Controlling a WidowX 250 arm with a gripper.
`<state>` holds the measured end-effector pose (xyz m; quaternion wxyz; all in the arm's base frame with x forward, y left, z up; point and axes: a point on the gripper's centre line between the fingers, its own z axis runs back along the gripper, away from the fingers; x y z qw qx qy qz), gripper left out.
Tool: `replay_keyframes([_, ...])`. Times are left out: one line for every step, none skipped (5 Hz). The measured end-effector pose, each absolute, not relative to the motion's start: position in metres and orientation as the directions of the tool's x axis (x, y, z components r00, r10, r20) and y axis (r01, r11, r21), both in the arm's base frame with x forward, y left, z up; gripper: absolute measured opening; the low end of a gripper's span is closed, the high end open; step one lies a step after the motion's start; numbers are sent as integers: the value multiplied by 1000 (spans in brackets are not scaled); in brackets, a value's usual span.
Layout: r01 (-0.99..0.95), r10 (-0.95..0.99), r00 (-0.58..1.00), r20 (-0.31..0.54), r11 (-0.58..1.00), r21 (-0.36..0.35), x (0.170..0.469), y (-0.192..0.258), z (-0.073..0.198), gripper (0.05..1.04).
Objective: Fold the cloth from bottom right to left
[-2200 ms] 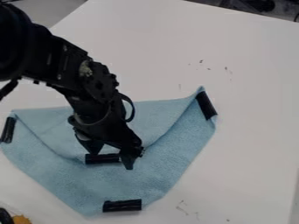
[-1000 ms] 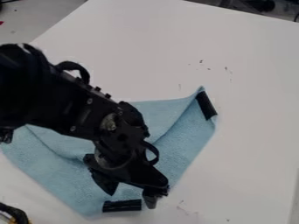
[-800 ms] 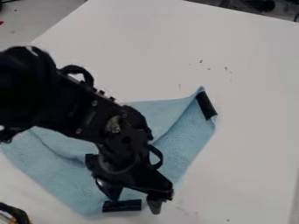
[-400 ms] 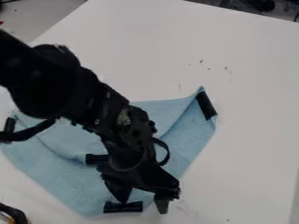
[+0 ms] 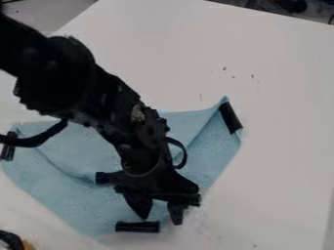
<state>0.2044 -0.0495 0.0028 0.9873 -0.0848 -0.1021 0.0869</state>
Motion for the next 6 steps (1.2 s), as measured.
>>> replay_keyframes([-128, 165, 966, 199, 974, -189, 213, -48, 1, 460])
replay_keyframes([-118, 162, 962, 219, 973, -199, 215, -47, 0, 245])
replay_keyframes([-111, 159, 959, 235, 972, -206, 215, -48, -2, 102])
replay_keyframes([-87, 123, 970, 211, 981, -171, 213, -44, 2, 57])
replay_keyframes([-46, 56, 995, 82, 991, -124, 220, -34, 23, 53])
replay_keyframes([29, -20, 997, 79, 993, -111, 247, -17, 50, 53])
